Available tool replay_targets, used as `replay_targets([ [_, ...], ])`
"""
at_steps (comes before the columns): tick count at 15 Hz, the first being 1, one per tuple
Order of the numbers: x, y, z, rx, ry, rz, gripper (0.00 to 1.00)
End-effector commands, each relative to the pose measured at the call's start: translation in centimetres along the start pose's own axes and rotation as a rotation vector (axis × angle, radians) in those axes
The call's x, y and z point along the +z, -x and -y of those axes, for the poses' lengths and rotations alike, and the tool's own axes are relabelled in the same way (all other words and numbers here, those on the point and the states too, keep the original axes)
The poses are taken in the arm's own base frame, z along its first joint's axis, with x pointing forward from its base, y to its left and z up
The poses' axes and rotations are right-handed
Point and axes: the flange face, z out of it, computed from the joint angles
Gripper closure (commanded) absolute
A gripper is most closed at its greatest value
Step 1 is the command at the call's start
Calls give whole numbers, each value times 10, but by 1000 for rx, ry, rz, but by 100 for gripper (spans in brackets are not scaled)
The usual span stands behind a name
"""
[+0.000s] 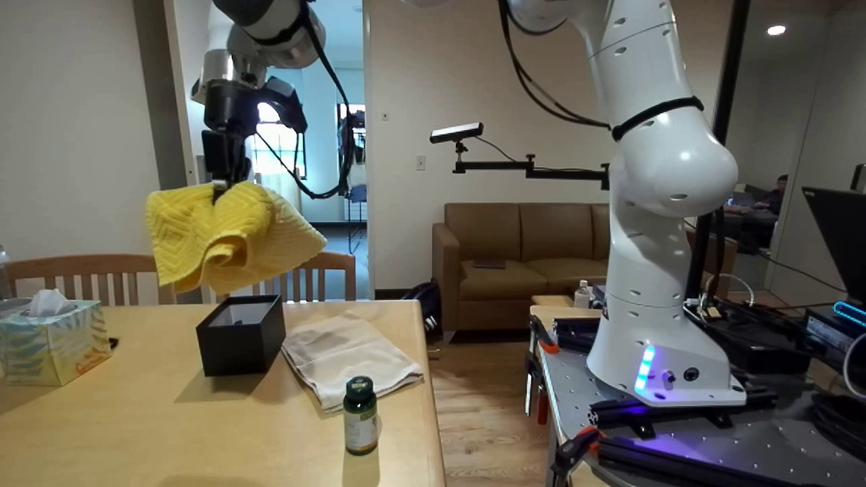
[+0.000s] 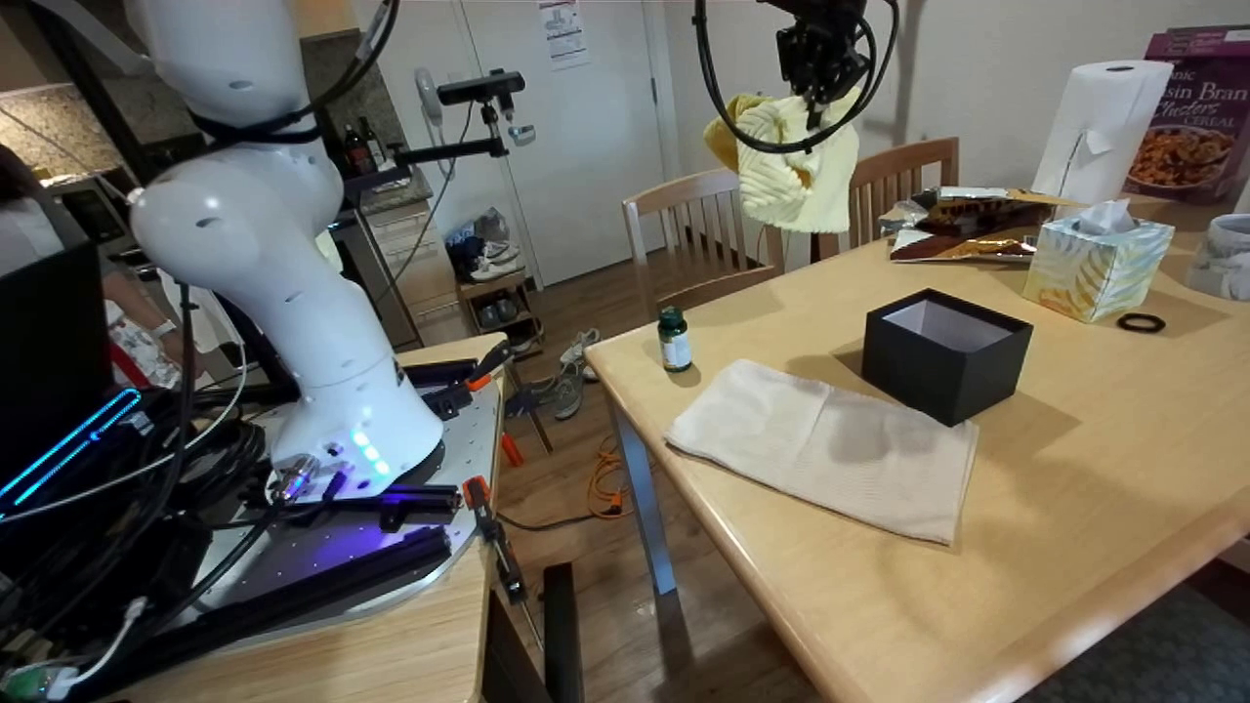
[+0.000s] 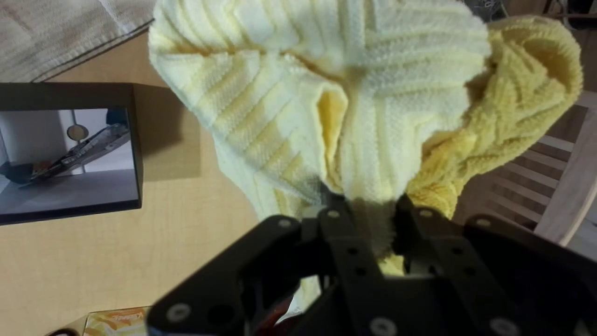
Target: Pick up the yellow towel and place it in the black box.
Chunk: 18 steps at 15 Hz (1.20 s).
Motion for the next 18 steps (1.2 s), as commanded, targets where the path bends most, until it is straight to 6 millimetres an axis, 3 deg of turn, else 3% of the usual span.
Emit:
replay_targets([
  [1,-1,-1,-5,5,-2,-2,76],
  [10,3,-2,0,-3,-3,5,76],
  [11,3,-2,0,-3,-3,5,94],
  [13,-2,-7,2,13,18,-43,93],
  [18,-35,-24,-17,110,203,-289,94],
])
